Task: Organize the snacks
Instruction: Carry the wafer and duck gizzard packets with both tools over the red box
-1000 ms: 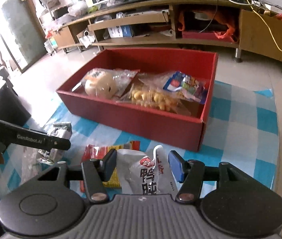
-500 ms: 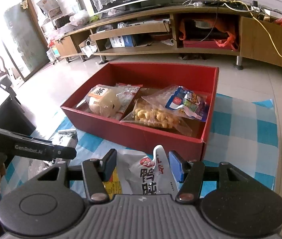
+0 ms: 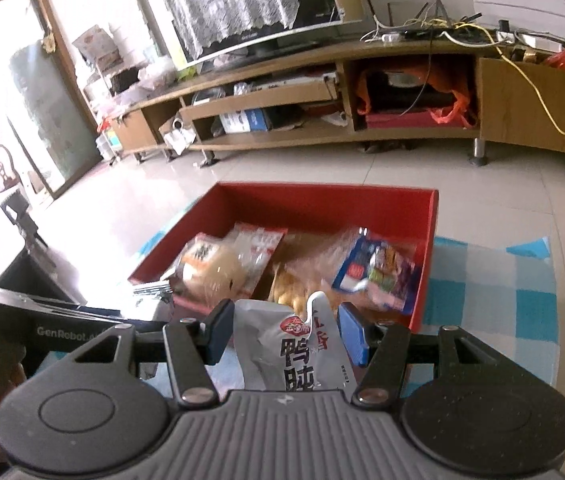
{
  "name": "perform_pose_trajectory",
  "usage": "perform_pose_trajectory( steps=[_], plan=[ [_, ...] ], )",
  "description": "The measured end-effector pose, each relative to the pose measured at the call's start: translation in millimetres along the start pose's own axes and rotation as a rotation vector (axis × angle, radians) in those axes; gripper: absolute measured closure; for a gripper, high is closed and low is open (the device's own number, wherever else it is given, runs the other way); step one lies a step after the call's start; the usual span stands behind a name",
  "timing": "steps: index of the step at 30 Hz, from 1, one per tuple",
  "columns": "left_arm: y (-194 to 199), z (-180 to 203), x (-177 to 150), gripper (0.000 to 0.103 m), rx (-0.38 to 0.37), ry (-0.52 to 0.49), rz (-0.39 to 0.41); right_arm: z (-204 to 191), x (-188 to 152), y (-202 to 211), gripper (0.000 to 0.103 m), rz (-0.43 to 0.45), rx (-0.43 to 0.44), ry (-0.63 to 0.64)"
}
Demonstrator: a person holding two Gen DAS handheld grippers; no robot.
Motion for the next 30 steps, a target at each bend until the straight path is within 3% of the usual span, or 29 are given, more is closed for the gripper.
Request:
perform_pose_trajectory(
  steps=[13, 18, 30],
  plan=[
    [-21.8, 12.5, 40.5, 0.037, 0.005, 0.003, 0.043, 20.9, 34.0, -25.0, 0.047, 0.061, -0.005, -0.134],
    [-34.5, 12.6, 51.6, 0.043, 0.012, 0.005, 0.049, 35.4, 42.2, -37.4, 0.047, 0.068, -0.009, -0.209],
    [-49.0, 11.9, 55.0, 0.041, 0.022, 0.016, 0.034, 53.3, 42.4, -61.4, 0.047, 0.047, -0.054, -0.240]
  ],
)
Point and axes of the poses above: each gripper's, at about its wrist camera, not at the fingertips, and y roughly against the way its jaws point, z to its right, x to its top, the point moved 9 cm from there along -y, roughly the way its jaws point, and after that the axes turned 10 degrees about z, right-handed, at the moved point
